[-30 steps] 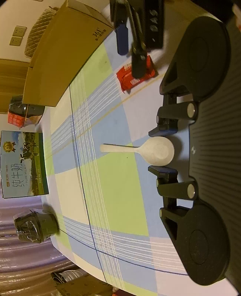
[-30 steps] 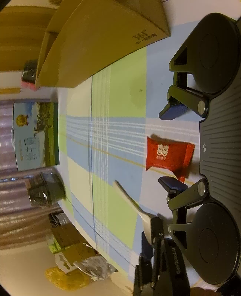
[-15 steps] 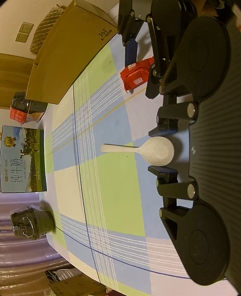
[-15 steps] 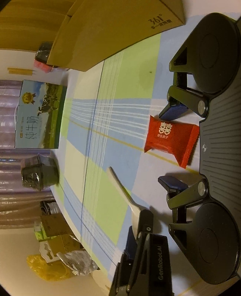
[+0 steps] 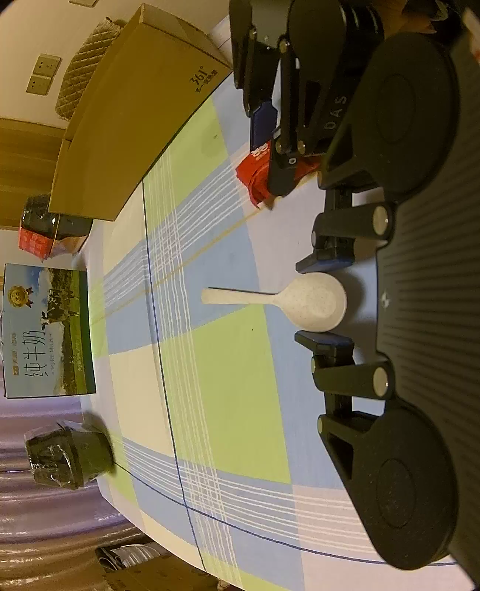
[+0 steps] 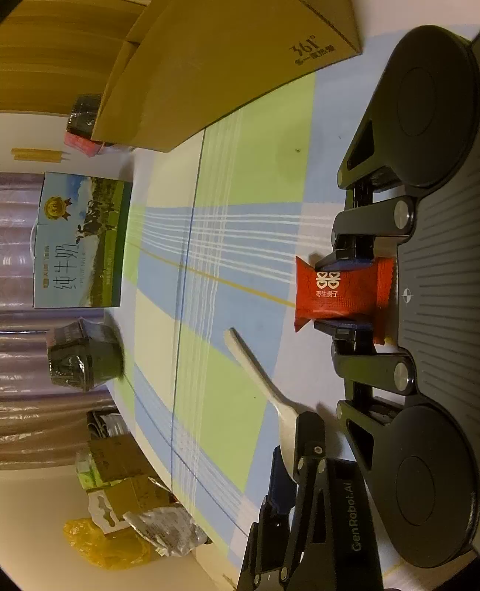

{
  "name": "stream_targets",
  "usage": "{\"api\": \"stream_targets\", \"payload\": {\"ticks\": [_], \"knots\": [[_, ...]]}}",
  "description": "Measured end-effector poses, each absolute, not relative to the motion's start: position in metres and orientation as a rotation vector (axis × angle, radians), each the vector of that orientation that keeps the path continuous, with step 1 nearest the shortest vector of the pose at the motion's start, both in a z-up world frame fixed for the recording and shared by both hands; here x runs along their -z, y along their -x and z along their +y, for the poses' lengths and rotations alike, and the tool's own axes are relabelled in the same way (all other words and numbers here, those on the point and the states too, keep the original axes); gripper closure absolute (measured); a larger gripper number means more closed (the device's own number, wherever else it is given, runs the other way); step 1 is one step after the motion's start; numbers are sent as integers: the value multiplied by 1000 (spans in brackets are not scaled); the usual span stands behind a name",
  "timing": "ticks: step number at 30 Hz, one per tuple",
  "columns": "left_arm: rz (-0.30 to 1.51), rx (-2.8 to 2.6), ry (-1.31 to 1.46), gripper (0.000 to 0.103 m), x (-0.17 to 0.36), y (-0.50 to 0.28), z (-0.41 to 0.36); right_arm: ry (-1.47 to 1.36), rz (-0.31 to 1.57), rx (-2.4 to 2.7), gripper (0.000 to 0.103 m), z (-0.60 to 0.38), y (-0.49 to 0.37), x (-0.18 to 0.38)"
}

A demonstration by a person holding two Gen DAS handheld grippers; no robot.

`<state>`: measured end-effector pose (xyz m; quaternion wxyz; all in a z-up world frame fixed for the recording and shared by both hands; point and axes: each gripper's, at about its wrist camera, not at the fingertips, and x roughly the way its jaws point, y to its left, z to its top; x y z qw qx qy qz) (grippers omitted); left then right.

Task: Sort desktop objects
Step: 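Lift the spoon with the left tool while right holds the candy packet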

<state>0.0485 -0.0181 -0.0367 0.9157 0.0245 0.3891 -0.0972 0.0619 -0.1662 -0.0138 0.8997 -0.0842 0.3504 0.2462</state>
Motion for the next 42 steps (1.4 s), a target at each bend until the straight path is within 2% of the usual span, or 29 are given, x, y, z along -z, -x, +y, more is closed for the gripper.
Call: {"api": "stream_targets", "payload": {"ticks": [42], "knots": [[722,183,-13,76,-5,-5,-43,42,676,-467,80,-207,-32,-34]]}}
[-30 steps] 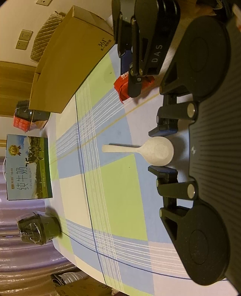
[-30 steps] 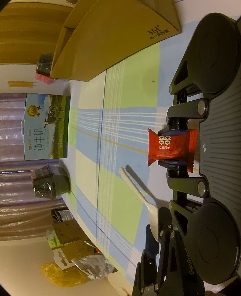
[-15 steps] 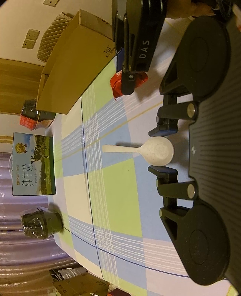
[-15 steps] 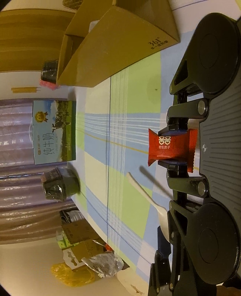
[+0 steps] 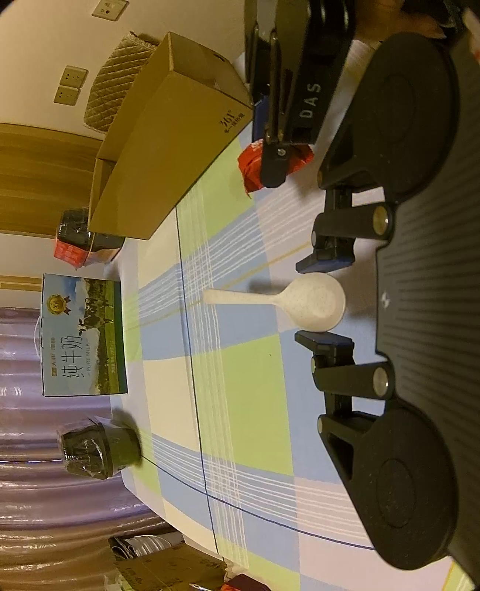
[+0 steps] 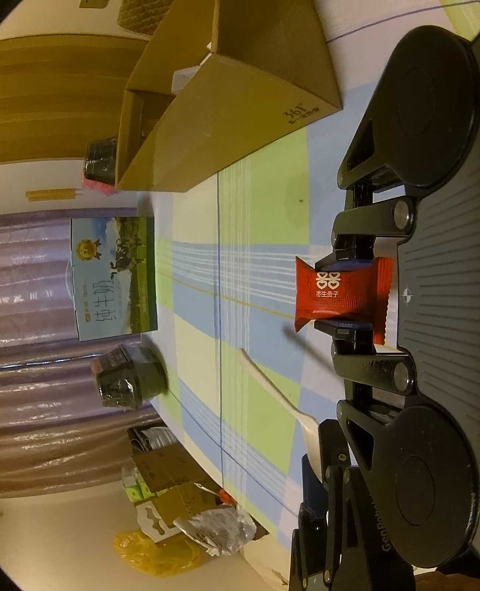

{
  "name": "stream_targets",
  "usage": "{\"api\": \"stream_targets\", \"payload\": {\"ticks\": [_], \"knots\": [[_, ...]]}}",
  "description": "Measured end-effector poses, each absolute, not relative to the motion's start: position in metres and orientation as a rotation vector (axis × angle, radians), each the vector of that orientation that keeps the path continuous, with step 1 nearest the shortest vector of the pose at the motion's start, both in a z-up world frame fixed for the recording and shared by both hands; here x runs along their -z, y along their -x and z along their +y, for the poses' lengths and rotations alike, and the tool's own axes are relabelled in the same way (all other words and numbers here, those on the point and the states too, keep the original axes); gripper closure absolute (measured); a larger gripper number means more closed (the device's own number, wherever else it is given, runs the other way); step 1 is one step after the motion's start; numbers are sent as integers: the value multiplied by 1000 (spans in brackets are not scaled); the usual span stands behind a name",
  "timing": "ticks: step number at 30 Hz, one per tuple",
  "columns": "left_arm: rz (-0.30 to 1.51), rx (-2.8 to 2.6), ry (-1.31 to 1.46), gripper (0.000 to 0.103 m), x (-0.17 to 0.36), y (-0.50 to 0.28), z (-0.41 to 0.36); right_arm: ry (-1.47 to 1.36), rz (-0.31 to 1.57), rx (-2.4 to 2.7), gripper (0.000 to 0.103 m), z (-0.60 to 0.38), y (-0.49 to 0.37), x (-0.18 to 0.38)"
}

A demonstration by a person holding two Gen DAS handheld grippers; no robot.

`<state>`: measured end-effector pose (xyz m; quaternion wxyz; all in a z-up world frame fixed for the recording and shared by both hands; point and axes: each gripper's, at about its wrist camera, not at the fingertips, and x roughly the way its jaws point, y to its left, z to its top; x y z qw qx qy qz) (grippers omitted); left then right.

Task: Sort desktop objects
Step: 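Lift the spoon with the left tool while right holds the candy packet, then carry the spoon and candy packet over the cardboard box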

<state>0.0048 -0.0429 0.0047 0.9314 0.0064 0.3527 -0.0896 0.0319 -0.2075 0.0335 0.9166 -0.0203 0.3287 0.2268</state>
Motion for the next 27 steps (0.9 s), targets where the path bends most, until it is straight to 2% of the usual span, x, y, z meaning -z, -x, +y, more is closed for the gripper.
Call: {"api": "stream_targets", "payload": {"ticks": [27], "knots": [[692,184,15,76,-37,13,-68,-21,616,-455,80,-238,-8,-69]]}}
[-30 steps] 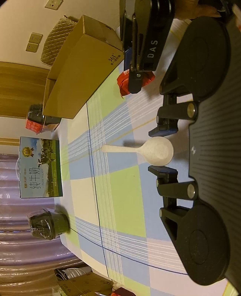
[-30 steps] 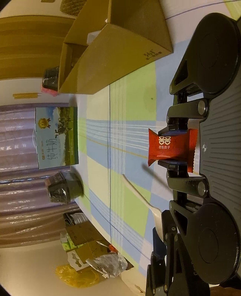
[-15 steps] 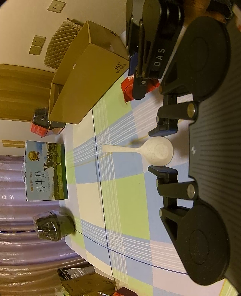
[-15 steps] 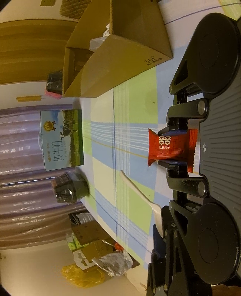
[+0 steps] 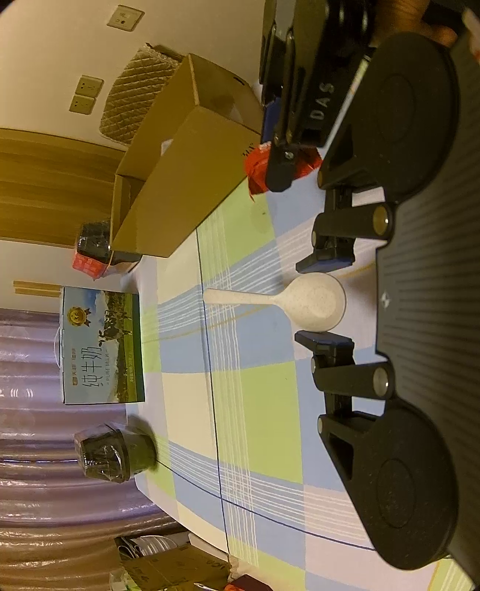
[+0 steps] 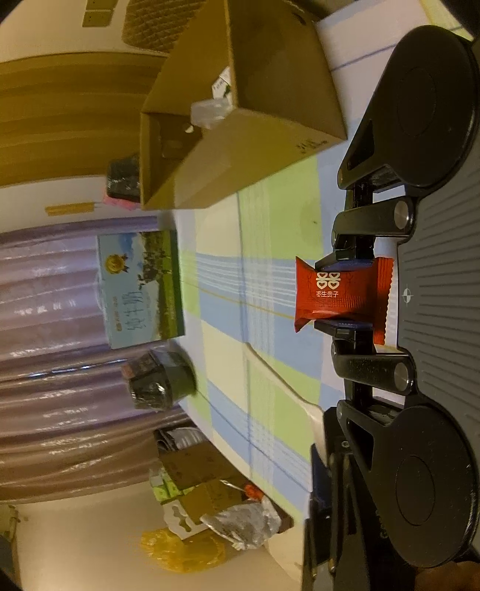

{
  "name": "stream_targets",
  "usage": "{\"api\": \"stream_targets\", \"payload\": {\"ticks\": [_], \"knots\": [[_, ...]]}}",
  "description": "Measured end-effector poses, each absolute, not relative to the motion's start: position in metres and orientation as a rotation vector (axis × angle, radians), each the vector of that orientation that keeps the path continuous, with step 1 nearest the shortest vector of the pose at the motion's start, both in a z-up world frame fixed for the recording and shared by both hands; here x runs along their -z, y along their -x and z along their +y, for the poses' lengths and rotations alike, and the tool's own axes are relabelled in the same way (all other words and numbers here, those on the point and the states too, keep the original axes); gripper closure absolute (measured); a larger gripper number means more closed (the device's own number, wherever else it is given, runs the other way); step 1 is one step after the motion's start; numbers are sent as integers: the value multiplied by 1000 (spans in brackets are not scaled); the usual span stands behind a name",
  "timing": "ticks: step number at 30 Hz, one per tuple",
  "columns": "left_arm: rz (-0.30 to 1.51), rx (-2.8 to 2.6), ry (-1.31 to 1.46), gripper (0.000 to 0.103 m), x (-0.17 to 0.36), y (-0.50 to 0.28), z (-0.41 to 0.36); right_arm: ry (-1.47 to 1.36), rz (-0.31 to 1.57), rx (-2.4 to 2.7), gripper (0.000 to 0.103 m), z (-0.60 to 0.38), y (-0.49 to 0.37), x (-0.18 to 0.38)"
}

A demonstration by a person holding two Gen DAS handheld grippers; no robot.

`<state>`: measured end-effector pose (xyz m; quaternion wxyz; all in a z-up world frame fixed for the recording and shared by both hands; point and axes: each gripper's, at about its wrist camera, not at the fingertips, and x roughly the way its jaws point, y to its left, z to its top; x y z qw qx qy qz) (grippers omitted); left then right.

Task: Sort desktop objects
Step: 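Carry the spoon and candy packet over the cardboard box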

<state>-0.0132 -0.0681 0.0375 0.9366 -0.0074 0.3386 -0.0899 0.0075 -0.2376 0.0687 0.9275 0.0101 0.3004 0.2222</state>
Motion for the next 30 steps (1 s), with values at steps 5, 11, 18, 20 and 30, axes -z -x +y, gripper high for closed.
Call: {"api": "stream_targets", "payload": {"ticks": [5,11,18,20,30], "knots": [[670,199,19,76,-53,12,-77,-44,586,-430,80,-252,-9,-86],[627,243,7,76,-77,1,-99,-90,543,-369,80,-282,-27,-117],[581,331,-1,76,-107,-25,-147,-122,495,-300,80,-337,-54,-162],[566,358,-5,76,-116,-33,-164,-123,478,-280,80,-353,-62,-173],[539,455,-19,76,-132,-84,-239,-100,459,-204,80,-413,-106,-190]]}}
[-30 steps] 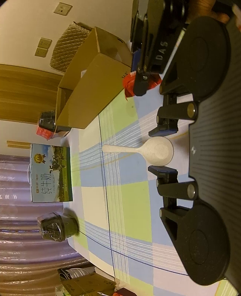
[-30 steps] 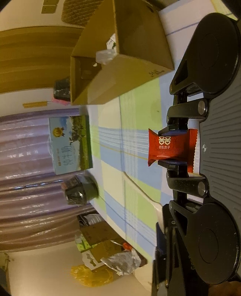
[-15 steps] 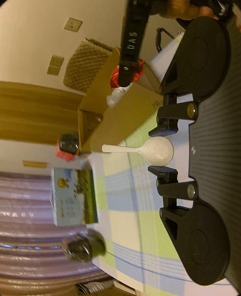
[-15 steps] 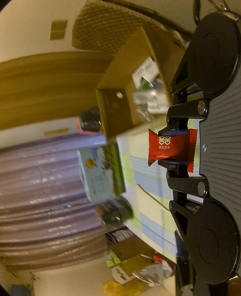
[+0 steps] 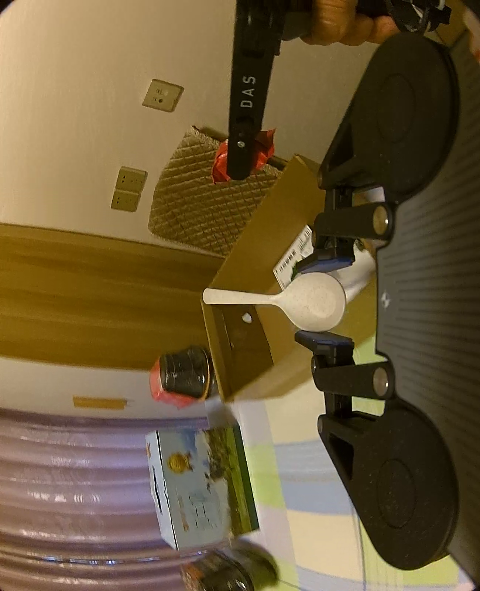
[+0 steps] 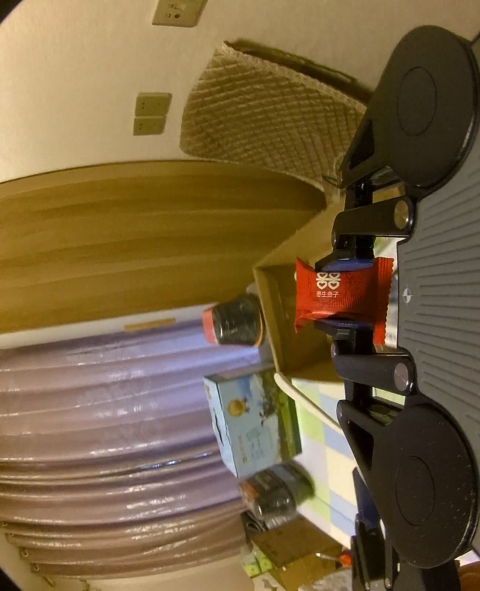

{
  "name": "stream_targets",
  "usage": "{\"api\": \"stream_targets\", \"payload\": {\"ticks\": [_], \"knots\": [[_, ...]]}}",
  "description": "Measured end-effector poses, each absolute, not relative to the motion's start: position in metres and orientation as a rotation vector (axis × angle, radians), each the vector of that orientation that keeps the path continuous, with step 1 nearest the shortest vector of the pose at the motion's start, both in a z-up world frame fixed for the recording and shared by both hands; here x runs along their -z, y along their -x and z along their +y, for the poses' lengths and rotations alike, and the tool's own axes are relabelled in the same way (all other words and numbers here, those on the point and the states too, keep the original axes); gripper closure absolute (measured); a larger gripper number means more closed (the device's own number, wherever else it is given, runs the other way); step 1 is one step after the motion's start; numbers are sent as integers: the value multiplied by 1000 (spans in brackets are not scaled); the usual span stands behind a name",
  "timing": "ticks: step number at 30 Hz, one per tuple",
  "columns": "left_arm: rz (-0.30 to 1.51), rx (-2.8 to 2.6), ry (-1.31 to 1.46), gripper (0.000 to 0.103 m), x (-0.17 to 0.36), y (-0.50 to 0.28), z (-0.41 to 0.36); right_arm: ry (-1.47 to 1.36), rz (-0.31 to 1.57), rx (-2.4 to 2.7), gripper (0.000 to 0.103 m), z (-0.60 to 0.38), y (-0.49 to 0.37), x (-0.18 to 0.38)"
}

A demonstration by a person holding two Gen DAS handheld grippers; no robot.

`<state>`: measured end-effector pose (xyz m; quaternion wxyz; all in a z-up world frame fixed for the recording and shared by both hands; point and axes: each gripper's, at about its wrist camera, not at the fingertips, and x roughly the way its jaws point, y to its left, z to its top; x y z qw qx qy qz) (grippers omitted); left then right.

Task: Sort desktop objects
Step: 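Carry the spoon and candy packet over the cardboard box, then open the left tool to drop the spoon into the box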

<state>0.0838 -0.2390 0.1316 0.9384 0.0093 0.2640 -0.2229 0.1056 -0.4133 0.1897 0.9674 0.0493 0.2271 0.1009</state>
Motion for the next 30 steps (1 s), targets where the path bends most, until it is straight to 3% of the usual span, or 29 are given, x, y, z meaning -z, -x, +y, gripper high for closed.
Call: {"api": "stream_targets", "payload": {"ticks": [14,15,16,17,30], "knots": [[594,484,-13,75,-88,-152,-282,-123,513,-187,80,-446,-164,-155],[600,476,-13,72,-85,-155,-283,-121,516,-190,80,-446,-167,-153],[608,467,-13,61,-83,-159,-283,-119,519,-192,80,-445,-170,-151],[607,463,-7,60,-81,-160,-282,-119,522,-193,80,-445,-173,-150],[600,399,37,60,-78,-153,-243,-129,554,-216,80,-435,-185,-137]]}}
